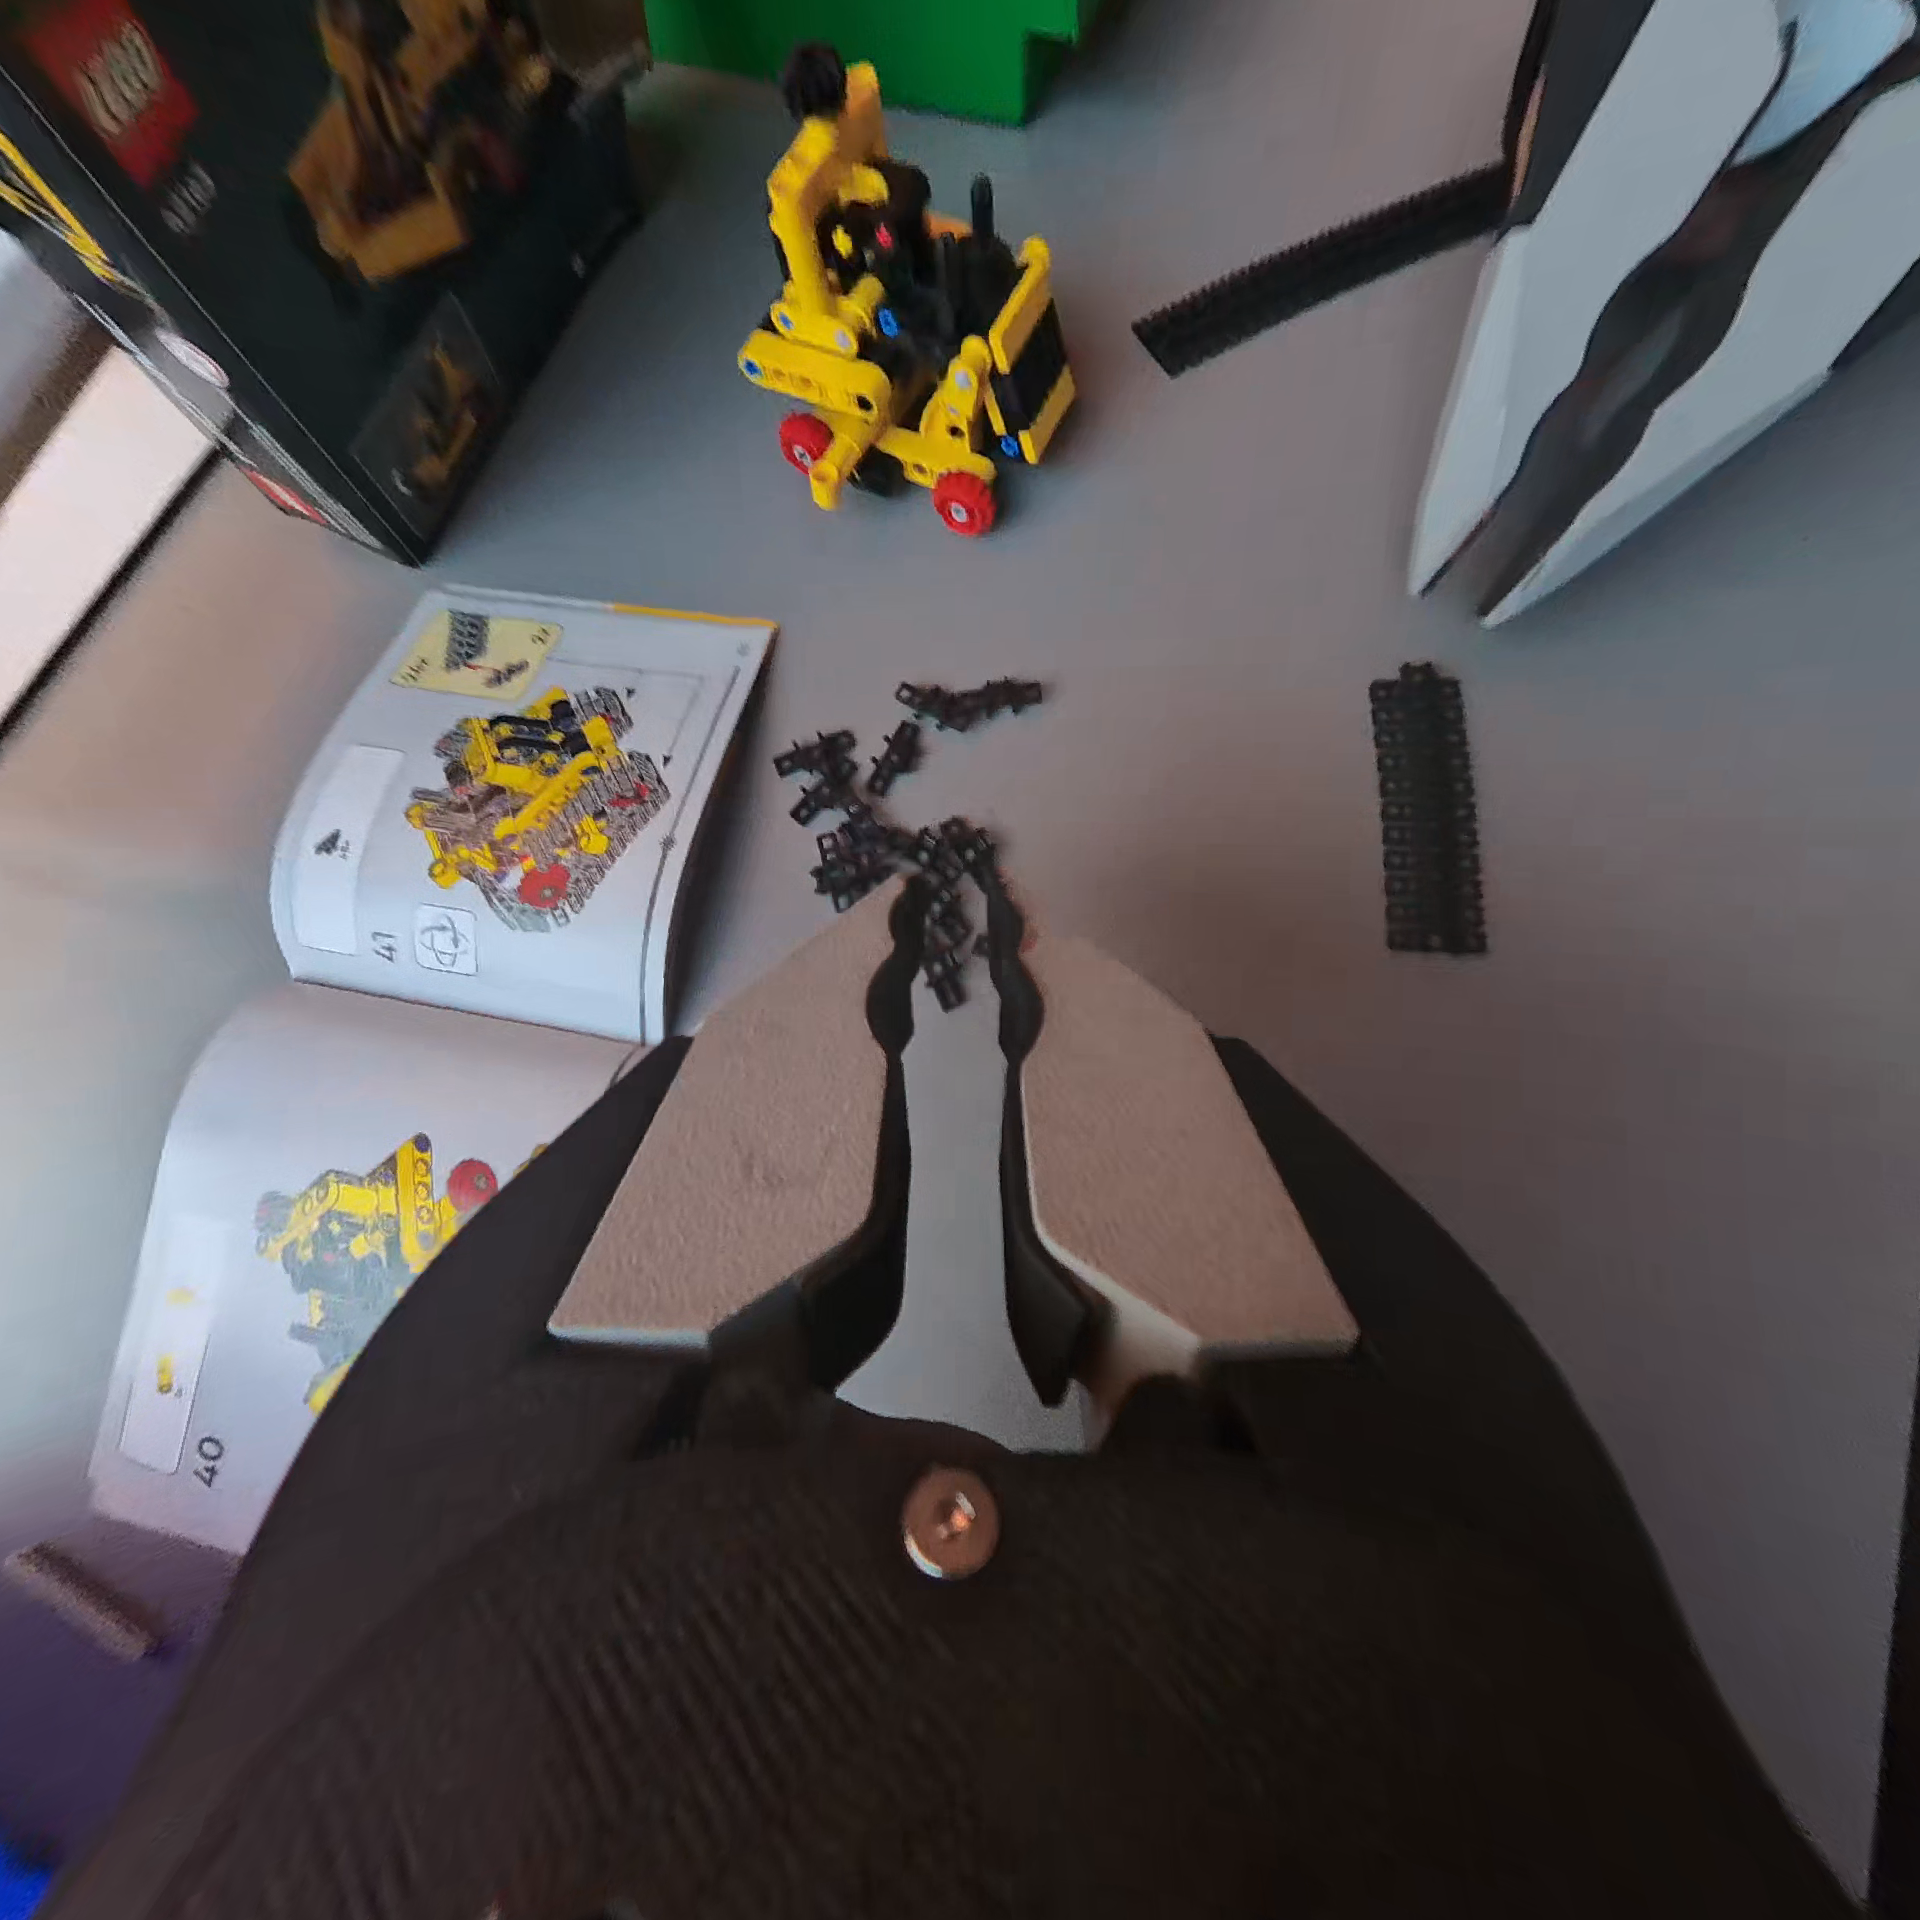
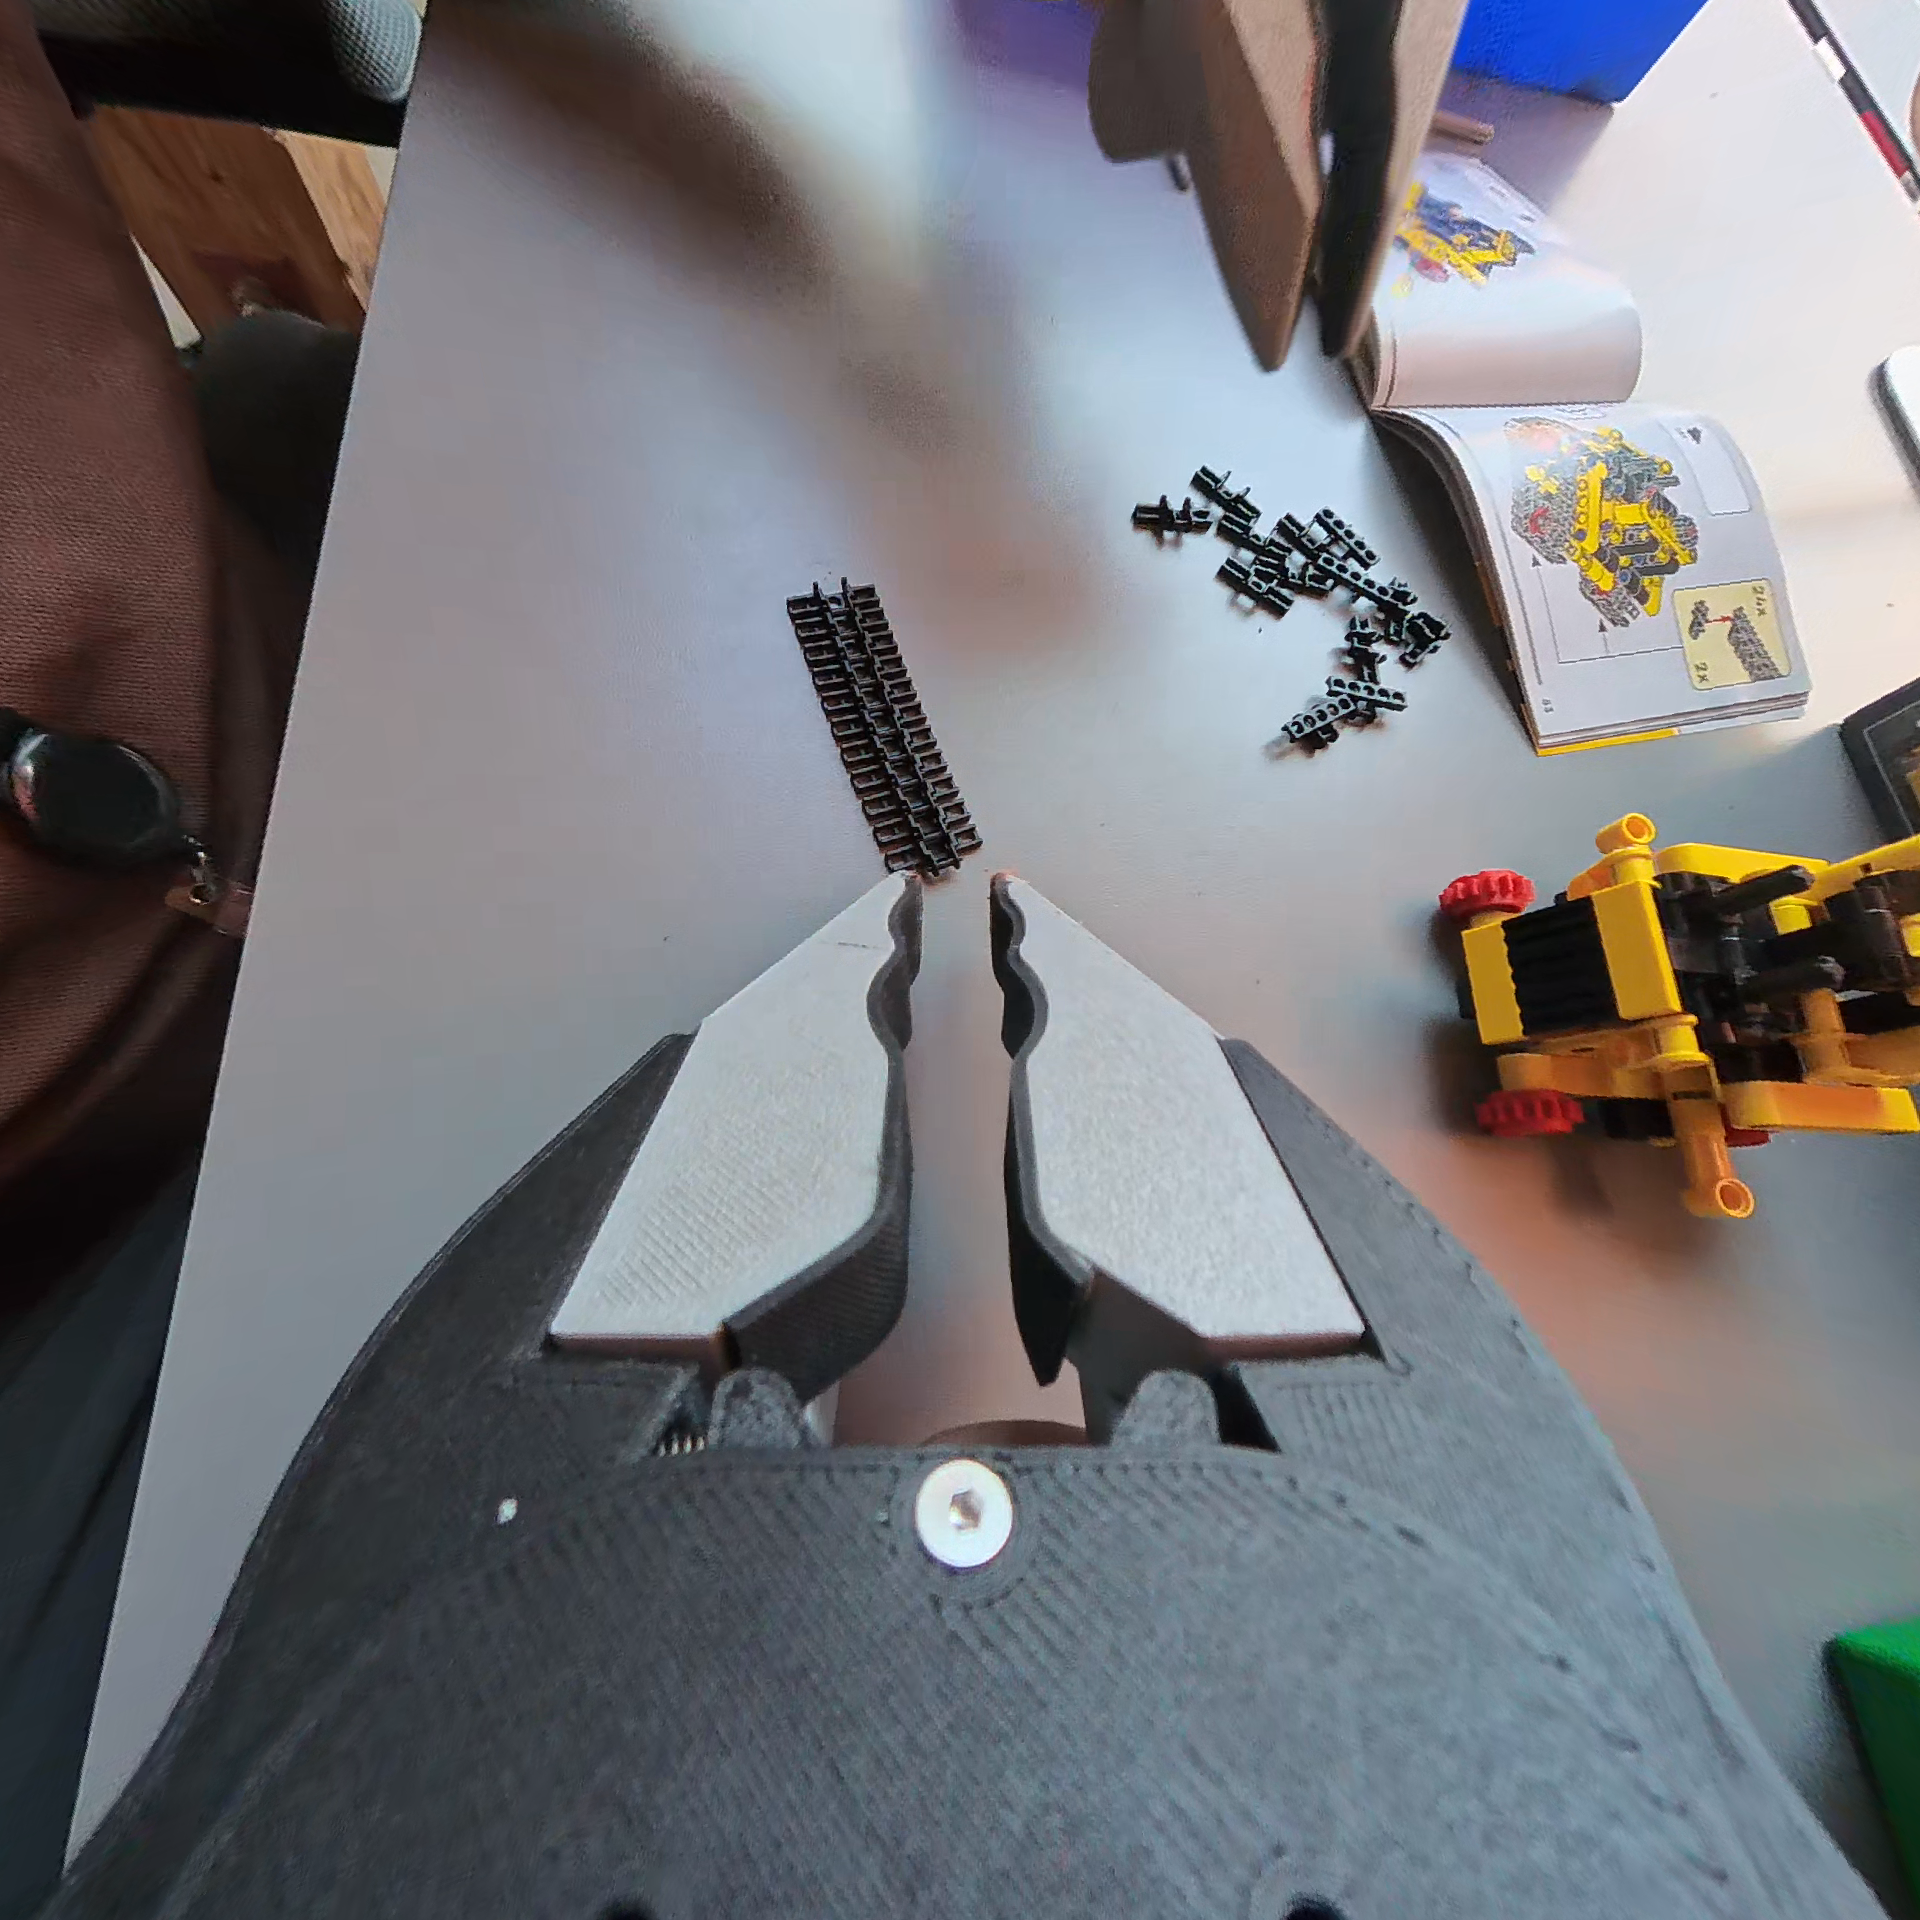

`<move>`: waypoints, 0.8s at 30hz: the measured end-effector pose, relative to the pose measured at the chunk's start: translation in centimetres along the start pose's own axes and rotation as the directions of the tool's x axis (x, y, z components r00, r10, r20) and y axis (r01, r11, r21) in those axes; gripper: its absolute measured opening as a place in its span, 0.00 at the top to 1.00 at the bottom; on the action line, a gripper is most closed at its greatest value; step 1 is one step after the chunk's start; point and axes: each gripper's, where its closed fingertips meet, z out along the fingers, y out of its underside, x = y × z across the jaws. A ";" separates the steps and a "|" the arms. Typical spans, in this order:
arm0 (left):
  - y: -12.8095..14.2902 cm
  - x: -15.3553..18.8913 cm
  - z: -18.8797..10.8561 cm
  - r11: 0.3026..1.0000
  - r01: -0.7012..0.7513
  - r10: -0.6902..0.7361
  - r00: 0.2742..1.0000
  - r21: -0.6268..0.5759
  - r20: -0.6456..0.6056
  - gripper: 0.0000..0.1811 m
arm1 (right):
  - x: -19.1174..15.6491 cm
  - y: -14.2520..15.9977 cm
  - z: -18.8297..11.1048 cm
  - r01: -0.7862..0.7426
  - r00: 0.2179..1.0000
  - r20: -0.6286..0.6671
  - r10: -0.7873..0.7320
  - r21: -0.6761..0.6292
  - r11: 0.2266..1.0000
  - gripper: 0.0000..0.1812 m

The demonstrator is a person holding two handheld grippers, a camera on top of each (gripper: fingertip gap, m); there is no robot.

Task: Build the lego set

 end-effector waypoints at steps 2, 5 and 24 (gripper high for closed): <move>0.6 -0.1 0.3 0.999 -0.012 0.012 1.000 -0.034 0.011 0.95 | 0.1 -0.1 -0.1 -0.006 1.000 -0.006 0.006 0.007 1.000 0.95; 0.7 1.2 0.8 0.999 -0.026 0.025 0.999 -0.042 -0.035 0.95 | 0.3 -0.3 -0.2 -0.010 1.000 -0.019 0.010 0.024 1.000 0.95; 1.6 3.7 3.5 0.989 -0.091 0.081 0.993 -0.113 -0.088 1.00 | 0.6 -0.6 -0.6 -0.018 0.999 -0.035 0.020 0.056 0.998 0.97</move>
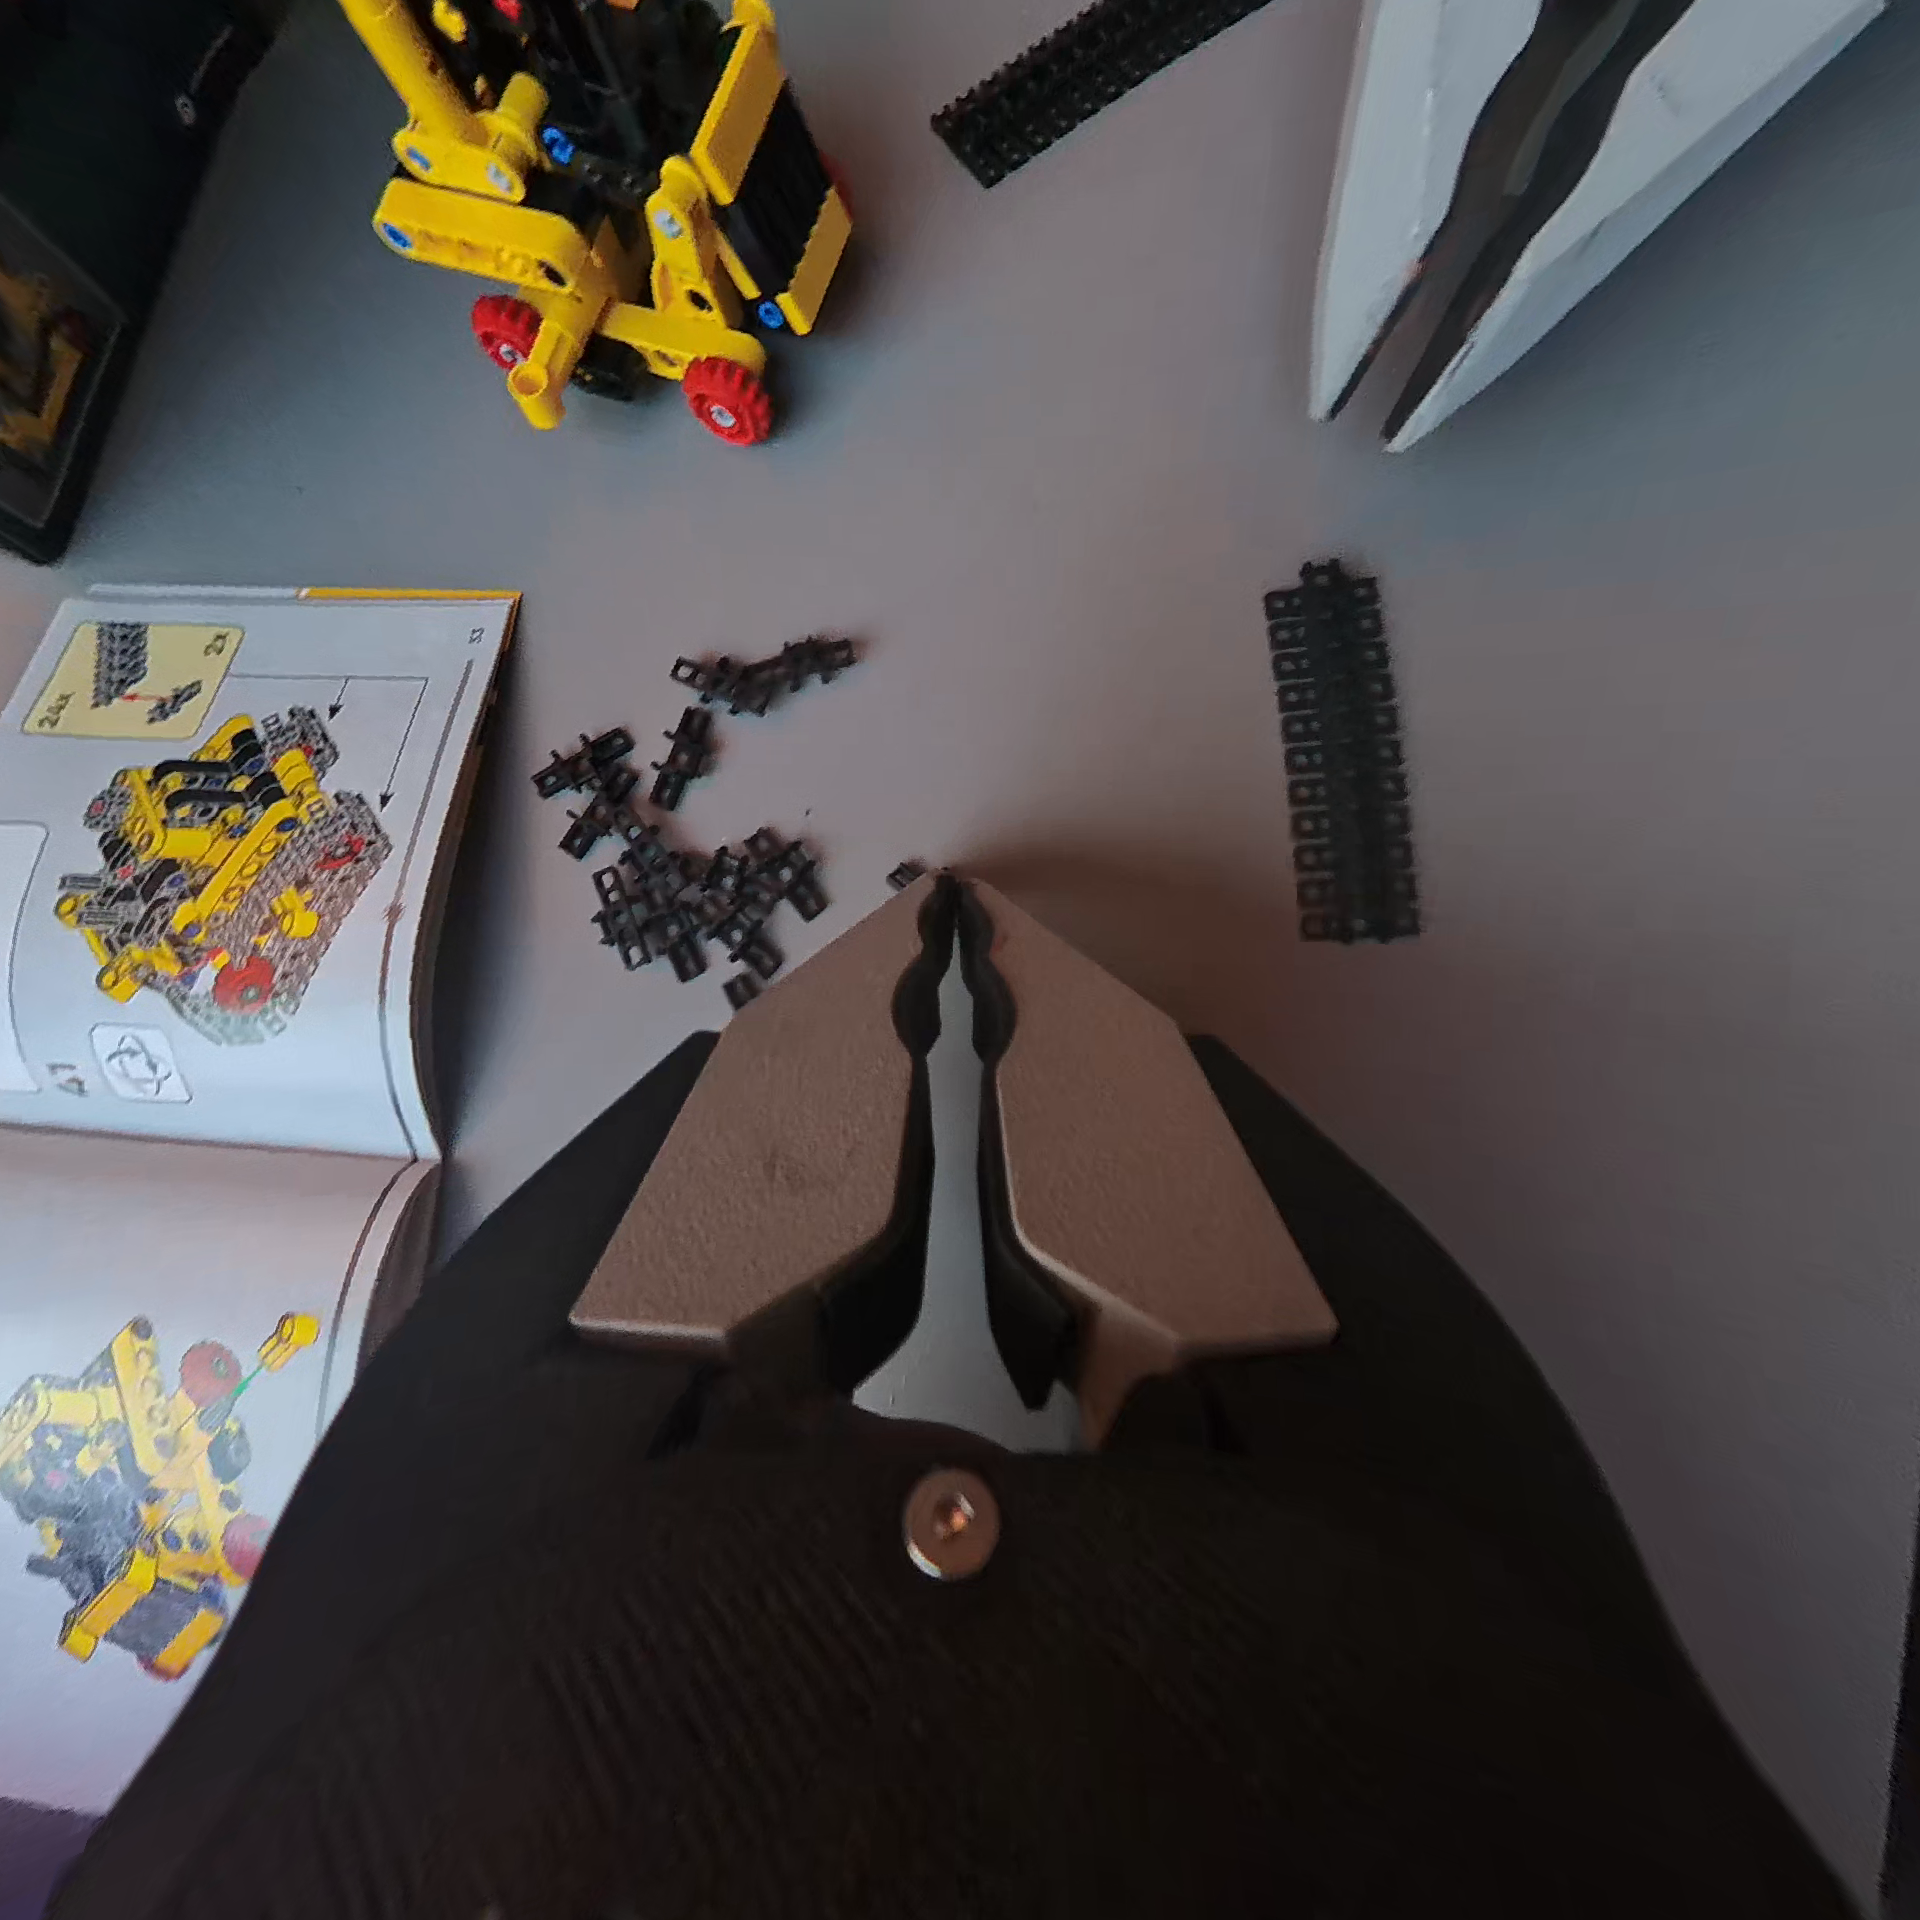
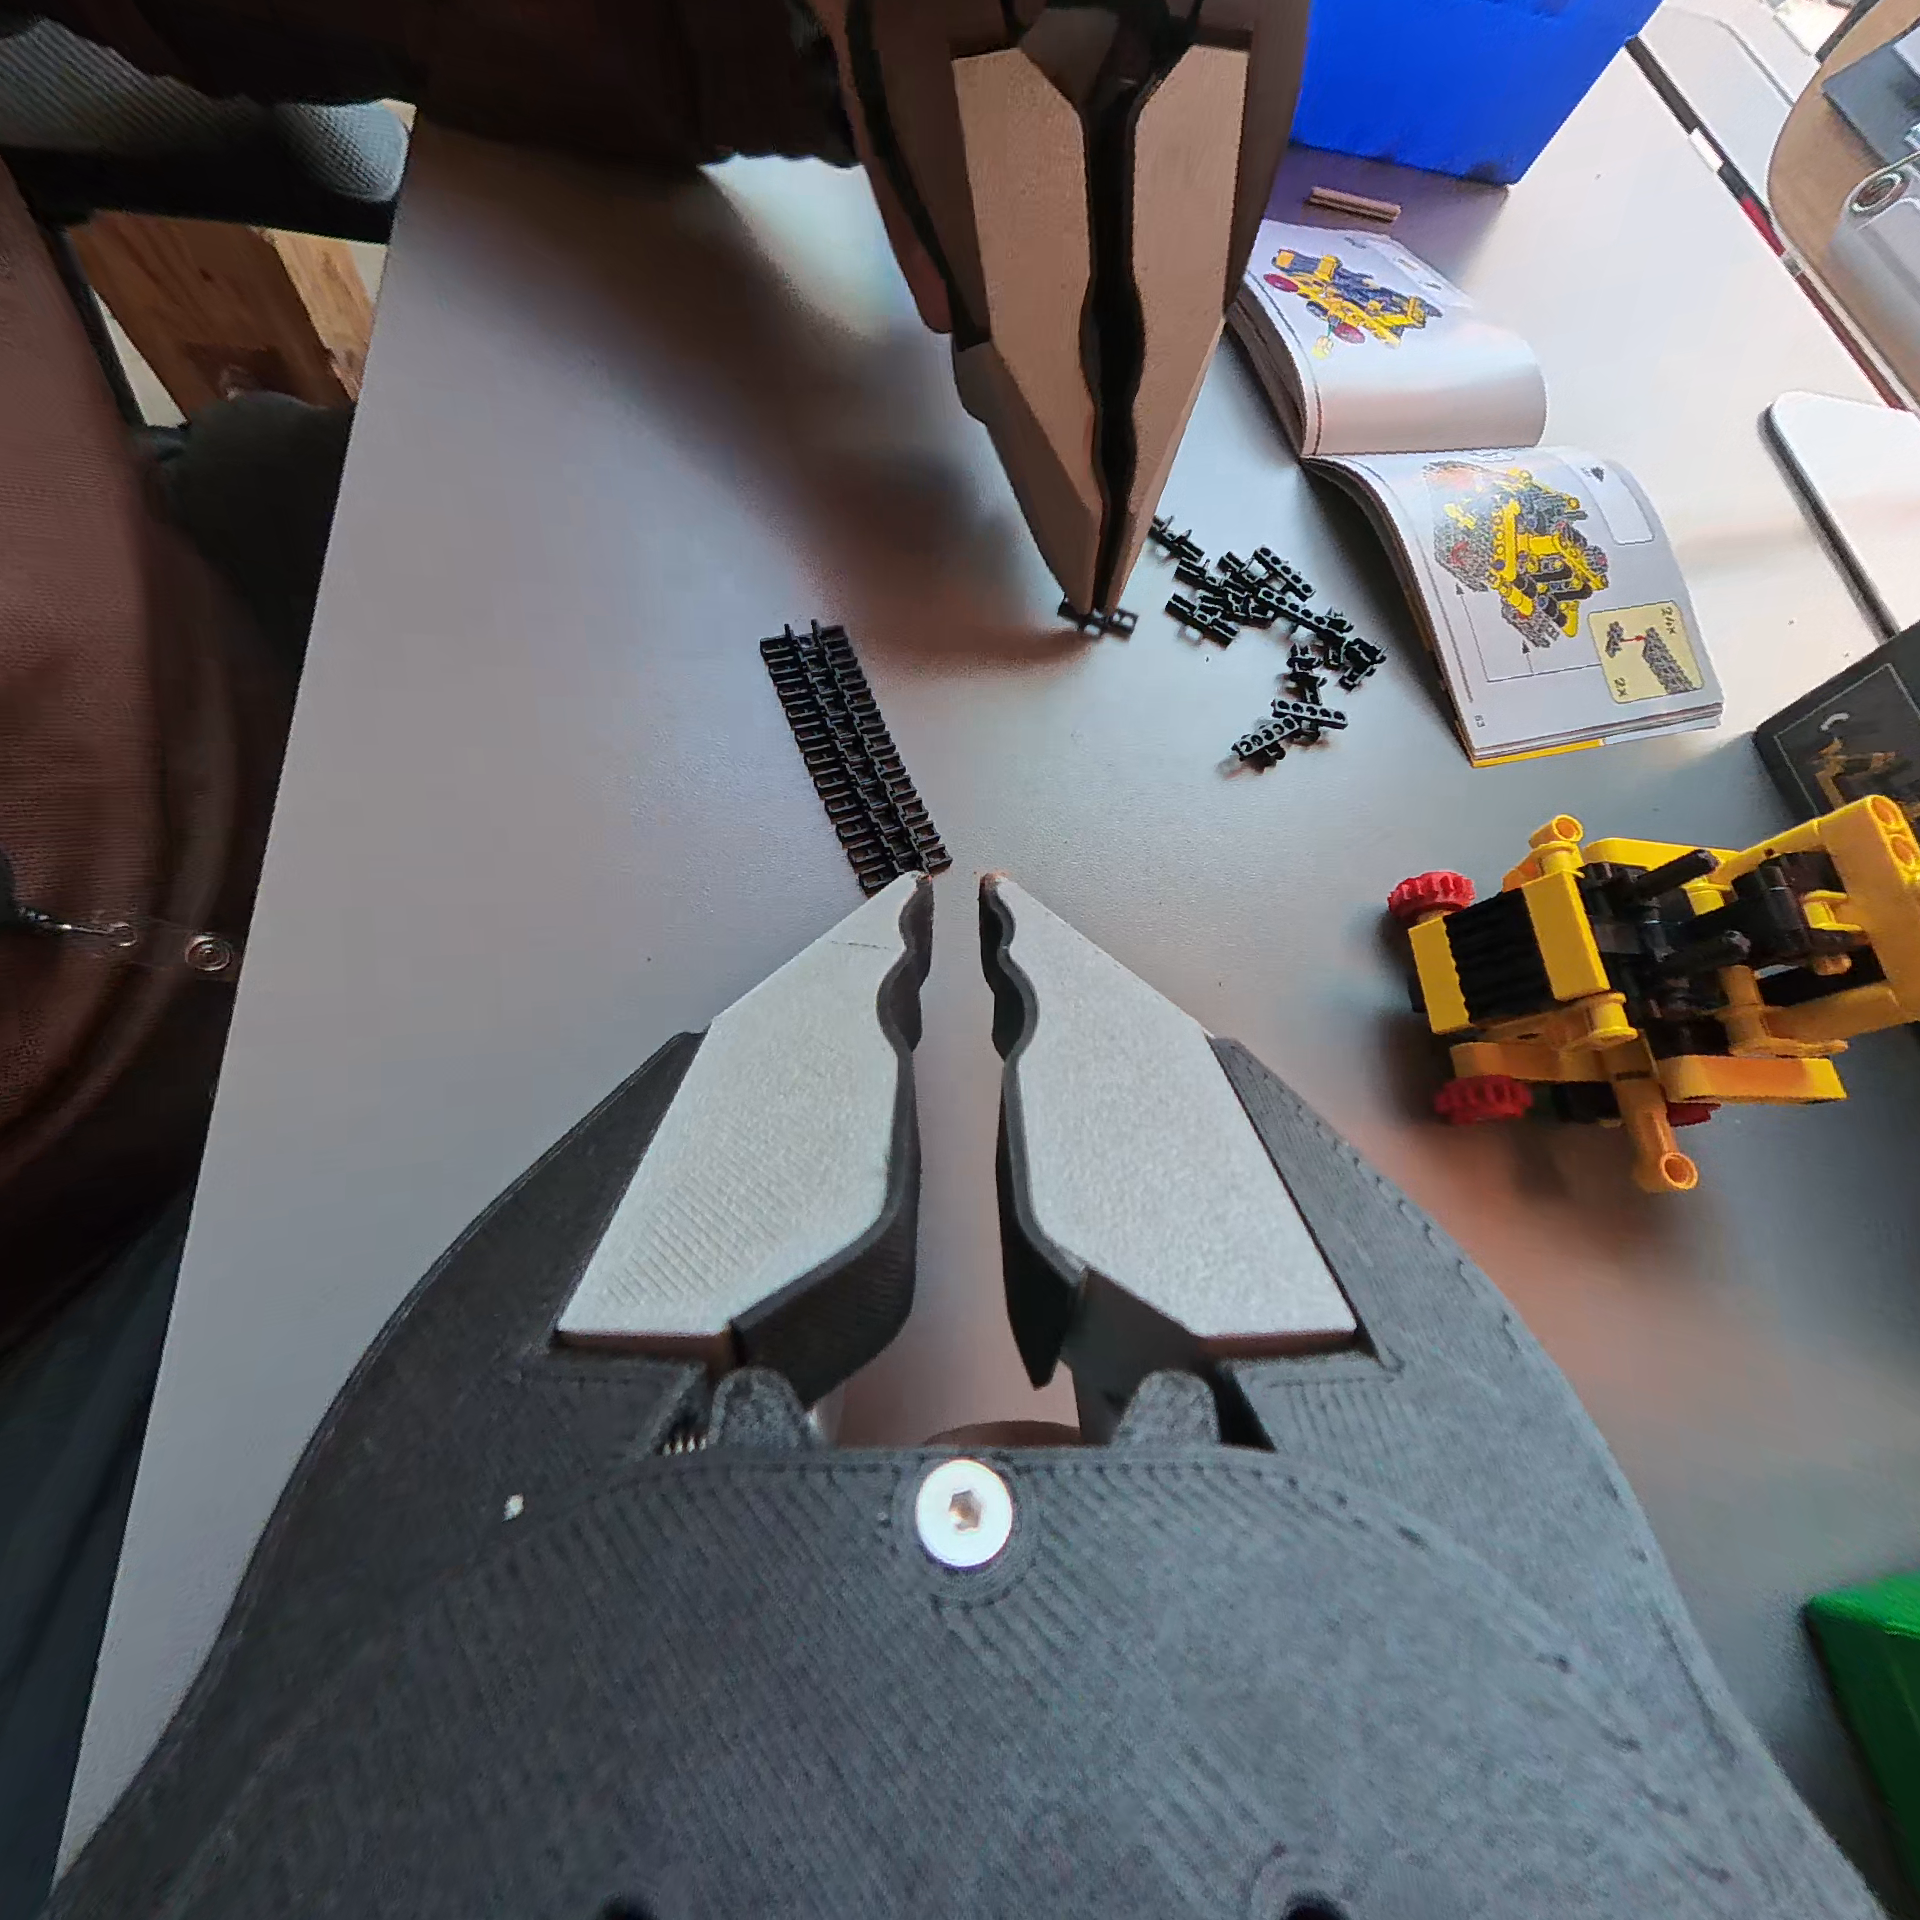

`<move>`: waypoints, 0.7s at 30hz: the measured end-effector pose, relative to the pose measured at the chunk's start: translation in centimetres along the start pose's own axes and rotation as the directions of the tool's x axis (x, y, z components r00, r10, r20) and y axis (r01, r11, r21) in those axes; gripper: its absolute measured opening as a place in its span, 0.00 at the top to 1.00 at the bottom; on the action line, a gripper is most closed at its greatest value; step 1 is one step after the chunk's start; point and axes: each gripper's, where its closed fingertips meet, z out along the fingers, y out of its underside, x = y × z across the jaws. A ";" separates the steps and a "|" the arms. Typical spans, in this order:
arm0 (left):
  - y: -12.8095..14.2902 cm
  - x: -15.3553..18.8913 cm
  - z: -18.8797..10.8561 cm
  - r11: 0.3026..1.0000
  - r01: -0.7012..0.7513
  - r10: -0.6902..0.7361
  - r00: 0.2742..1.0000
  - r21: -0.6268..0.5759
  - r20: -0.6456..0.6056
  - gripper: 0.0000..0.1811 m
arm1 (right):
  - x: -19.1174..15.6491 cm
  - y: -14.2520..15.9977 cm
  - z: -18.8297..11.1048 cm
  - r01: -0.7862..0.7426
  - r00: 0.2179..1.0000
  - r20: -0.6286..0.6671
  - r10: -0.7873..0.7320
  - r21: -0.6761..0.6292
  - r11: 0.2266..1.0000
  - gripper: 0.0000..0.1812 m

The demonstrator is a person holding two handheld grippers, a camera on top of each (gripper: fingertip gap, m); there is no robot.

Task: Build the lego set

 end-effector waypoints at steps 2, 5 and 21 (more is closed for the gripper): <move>-0.7 0.6 0.5 1.000 -0.008 0.008 1.000 0.015 -0.009 1.00 | 0.1 -0.1 -0.1 -0.010 1.000 -0.002 0.010 0.007 1.000 0.97; -2.0 1.7 1.5 0.999 -0.002 0.003 0.999 0.044 -0.036 1.00 | 0.3 -0.2 -0.2 -0.020 1.000 -0.010 0.020 0.021 1.000 0.97; -6.7 1.5 1.5 0.964 0.144 -0.141 0.990 0.224 -0.029 0.95 | 5.3 0.8 -2.4 -0.130 0.947 -0.288 0.143 0.063 0.989 1.00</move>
